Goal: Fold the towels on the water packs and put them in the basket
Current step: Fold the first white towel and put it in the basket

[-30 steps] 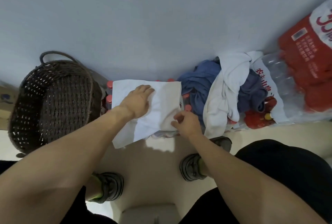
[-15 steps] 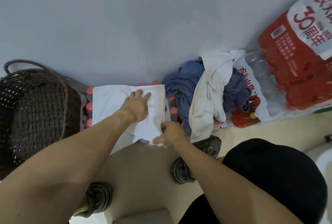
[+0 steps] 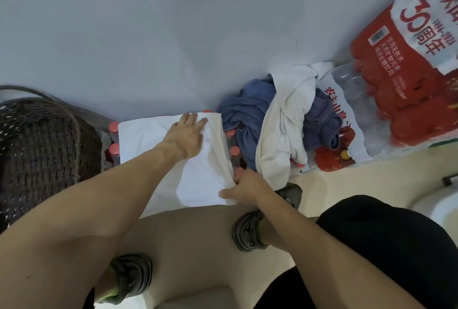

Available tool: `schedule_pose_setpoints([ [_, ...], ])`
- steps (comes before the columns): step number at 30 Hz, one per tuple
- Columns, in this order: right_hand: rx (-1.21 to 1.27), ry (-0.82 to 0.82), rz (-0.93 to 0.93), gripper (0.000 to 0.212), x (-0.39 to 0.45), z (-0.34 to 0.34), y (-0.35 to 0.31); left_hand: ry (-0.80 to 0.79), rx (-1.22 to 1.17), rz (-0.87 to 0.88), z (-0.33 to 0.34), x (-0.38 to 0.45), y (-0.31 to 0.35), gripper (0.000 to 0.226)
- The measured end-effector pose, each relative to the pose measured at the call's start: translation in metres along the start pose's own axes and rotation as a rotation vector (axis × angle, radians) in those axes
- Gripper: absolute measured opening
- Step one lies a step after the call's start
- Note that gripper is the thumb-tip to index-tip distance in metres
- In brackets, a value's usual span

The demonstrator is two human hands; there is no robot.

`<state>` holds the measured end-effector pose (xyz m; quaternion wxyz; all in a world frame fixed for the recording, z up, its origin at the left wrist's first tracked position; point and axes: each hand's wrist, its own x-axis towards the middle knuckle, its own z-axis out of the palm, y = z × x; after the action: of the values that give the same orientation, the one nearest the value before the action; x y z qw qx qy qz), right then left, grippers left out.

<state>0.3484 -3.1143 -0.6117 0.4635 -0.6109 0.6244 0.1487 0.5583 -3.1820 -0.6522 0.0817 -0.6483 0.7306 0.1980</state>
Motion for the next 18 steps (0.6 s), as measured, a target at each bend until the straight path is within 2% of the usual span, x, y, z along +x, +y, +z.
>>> schedule_pose_setpoints([
  [2, 0.053, -0.089, 0.037, 0.052, 0.002, -0.001, 0.005, 0.012, 0.023, -0.008, 0.0, 0.001, 0.004, 0.057],
  [5, 0.183, -0.135, 0.153, 0.063, 0.0, 0.007, 0.012, 0.01, 0.053, -0.04, 0.0, 0.005, 0.011, 0.058],
  [8, 0.363, -0.133, 0.342, 0.052, -0.001, 0.012, 0.014, -0.018, 0.089, -0.077, 0.001, 0.01, 0.018, 0.058],
  [9, 0.326, -0.099, 0.327, 0.046, 0.0, 0.013, 0.015, -0.021, 0.094, -0.089, 0.0, 0.011, 0.02, 0.058],
  [13, -0.042, 0.08, 0.066, 0.038, 0.002, 0.021, 0.017, 0.056, 0.043, -0.122, -0.006, 0.022, 0.021, 0.048],
  [16, 0.043, 0.191, -0.007, 0.046, 0.003, 0.033, 0.024, 0.187, -0.136, -0.049, -0.012, 0.035, 0.014, 0.04],
  [18, 0.212, 0.242, 0.03, 0.051, 0.007, 0.041, 0.03, 0.2, -0.248, 0.006, -0.013, 0.043, 0.01, 0.042],
])
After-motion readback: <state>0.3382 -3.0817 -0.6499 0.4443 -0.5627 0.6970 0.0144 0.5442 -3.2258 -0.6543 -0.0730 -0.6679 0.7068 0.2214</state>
